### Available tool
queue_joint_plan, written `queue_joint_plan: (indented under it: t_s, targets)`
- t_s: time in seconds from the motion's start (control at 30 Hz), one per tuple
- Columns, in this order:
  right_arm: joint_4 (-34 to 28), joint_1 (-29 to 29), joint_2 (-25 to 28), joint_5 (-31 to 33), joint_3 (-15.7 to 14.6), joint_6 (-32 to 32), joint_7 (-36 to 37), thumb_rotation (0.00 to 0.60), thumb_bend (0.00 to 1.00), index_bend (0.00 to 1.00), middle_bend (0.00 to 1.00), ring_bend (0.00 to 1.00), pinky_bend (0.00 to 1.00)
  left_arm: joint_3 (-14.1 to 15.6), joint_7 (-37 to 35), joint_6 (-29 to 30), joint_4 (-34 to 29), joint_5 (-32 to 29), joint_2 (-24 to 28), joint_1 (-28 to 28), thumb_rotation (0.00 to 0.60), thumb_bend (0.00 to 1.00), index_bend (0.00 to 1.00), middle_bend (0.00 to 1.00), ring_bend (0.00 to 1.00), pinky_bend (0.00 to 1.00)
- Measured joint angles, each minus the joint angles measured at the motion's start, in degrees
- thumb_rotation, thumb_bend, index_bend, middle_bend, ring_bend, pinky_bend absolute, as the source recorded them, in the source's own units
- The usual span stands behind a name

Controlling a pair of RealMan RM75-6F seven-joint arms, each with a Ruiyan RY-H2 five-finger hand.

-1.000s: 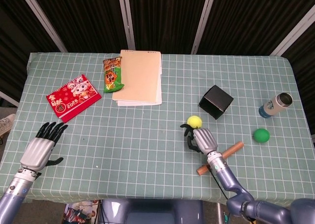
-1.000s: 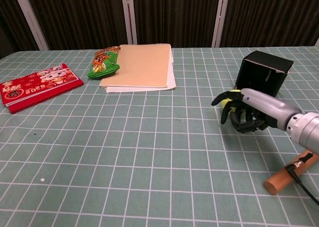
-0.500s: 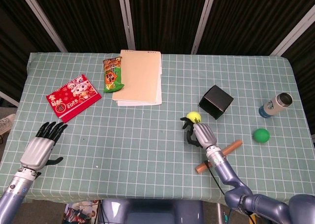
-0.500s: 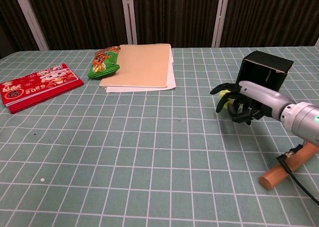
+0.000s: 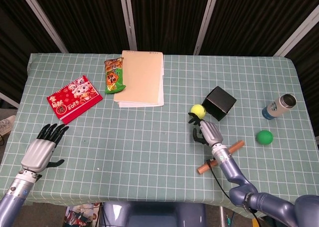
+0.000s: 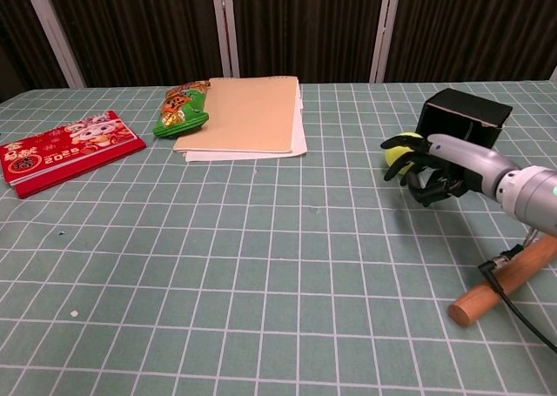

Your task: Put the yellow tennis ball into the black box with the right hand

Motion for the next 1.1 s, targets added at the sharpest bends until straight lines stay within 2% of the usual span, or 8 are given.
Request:
queue_joint_plan:
  t_s: [0.53,0.77,1.1]
  targets:
    - [-8.0,-0.2,3.9,0.0,0.6,-2.2,7.3,0.6,0.78,0.05,0.26,0.25,0.42,0.2,-0.2,0.2,-0.1,0.3,0.1,0.0,0.6,0.05,0.0,0.05,0.0,0.0]
    - [-7.9,0.7,3.6,0.4,1.1,-4.0,10.4,0.6,0.8,0.04,0.26,0.25,0.42,0.1,-0.4,0.4,-0.1,0.4,0.2,0.1,0.6,0.05,0.0,0.05,0.0,0.0]
    - [-4.2,3.0,2.6,0.8,2.5,-7.3,15.2,0.6,0.8,0.02,0.25,0.25,0.42,-0.1,-0.2,-0.1,0.3,-0.3,-0.1,-0.1,0.6,0.05,0.0,0.05,0.0,0.0]
